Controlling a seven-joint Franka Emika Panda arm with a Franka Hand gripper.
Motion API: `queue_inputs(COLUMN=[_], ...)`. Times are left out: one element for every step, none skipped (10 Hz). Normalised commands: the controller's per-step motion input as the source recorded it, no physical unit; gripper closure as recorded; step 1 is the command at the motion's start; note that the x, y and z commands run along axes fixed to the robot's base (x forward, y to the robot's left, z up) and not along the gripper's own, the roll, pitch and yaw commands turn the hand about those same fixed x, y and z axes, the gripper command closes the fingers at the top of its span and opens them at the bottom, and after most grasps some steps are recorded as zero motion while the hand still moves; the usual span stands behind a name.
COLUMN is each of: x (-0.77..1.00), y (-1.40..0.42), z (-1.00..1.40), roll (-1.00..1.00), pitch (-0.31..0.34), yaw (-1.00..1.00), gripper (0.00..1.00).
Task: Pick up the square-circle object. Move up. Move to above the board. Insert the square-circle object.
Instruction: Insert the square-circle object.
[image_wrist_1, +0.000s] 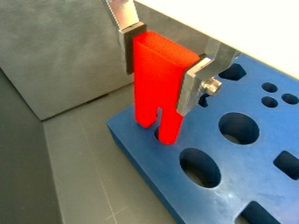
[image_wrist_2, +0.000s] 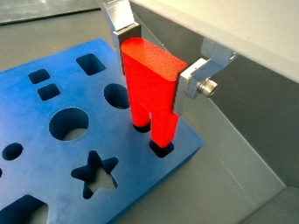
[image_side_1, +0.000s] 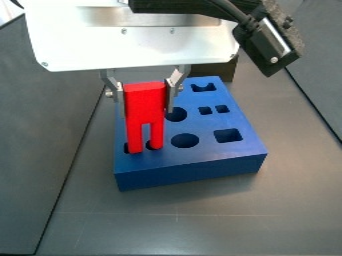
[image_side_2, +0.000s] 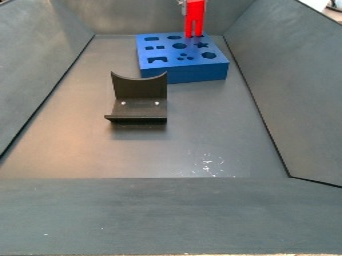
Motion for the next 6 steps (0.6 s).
queue_inputs(x=[-0.15, -0.09, -0.01, 0.0, 0.0, 0.0], y=[0.0, 0.0, 0.1, 0.05, 0.0, 0.0], z=[-0.04, -0.06, -0.07, -0.04, -0.02, -0.11], roll=[0.0, 0.0, -0.02, 0.0, 0.0, 0.0], pitch=[0.0, 0.0, 0.0, 0.0, 0.0, 0.0], yaw=[-0.03, -0.02, 0.0, 0.0, 0.0, 0.0], gripper=[1.0, 1.0, 1.0, 1.0, 1.0, 1.0])
